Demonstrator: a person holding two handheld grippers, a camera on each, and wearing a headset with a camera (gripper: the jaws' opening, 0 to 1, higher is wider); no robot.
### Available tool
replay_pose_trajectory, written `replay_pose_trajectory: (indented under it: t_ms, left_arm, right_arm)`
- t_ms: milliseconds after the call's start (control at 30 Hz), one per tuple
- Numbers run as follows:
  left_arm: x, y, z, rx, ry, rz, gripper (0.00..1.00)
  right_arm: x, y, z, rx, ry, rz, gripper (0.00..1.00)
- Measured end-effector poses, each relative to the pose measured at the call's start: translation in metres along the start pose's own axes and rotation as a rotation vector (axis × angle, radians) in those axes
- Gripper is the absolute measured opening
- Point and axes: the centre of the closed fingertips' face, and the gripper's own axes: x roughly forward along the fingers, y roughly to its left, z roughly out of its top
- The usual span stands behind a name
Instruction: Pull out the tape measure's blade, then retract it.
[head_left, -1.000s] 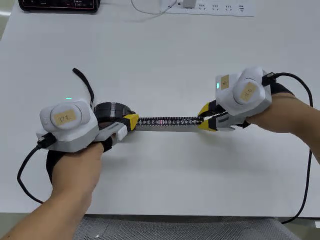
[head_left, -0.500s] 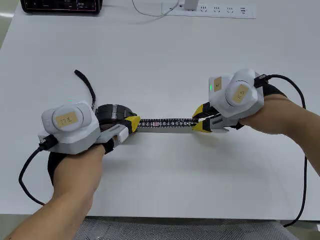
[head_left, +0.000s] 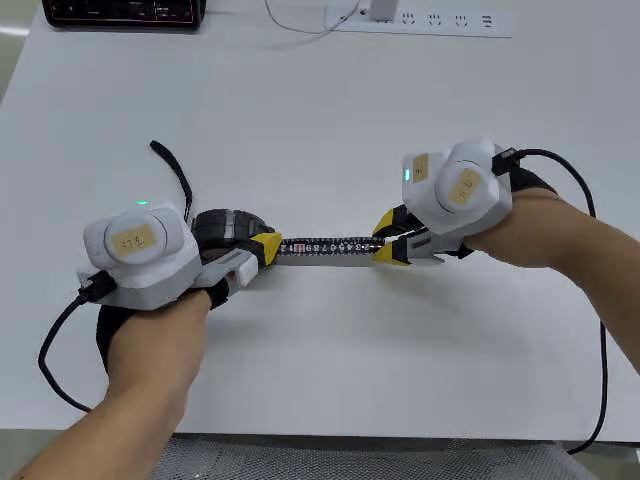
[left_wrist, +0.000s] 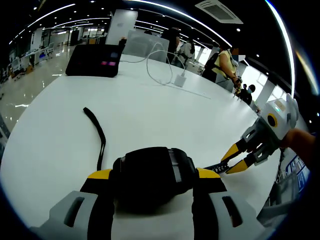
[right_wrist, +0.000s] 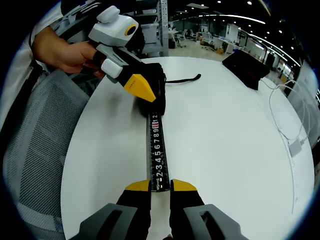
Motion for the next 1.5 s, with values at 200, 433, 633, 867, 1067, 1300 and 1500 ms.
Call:
replay_pose_trajectory:
  t_ms: [200,433,633,867,1067,1300,1500]
  left_arm:
    - [0.0,0.0,0.0,-0.003,-0.002,0.001,0.59]
    - [0.0,0.0,0.001,-0.004,-0.002,0.0,0.59]
    - [0.0,0.0,0.001,-0.004,-0.003,-0.001,0.59]
    - [-0.001,0.0,0.0,-0.005,-0.003,-0.001,0.59]
    - [0.0,0.0,0.0,-0.005,-0.004,-0.002,0.59]
    - [0.0,0.0,0.0,-0.006,-0.003,-0.002,0.59]
    - [0.0,0.0,0.0,-0.01,-0.005,-0.002,0.59]
  right_arm:
    - [0.003,-0.002,0.004,-0.003,-0.006,-0.001,0.09]
    - [0.006,-0.003,0.009,-0.004,-0.015,0.0,0.09]
    - [0.01,-0.003,0.013,-0.009,-0.021,0.002,0.09]
    - [0.014,-0.003,0.017,-0.011,-0.026,0.005,0.09]
    - [0.017,-0.003,0.02,-0.012,-0.031,0.009,0.09]
    - [0.023,-0.003,0.025,-0.012,-0.039,0.012,0.09]
    - [0.026,-0.002,0.031,-0.015,-0.045,0.013,0.09]
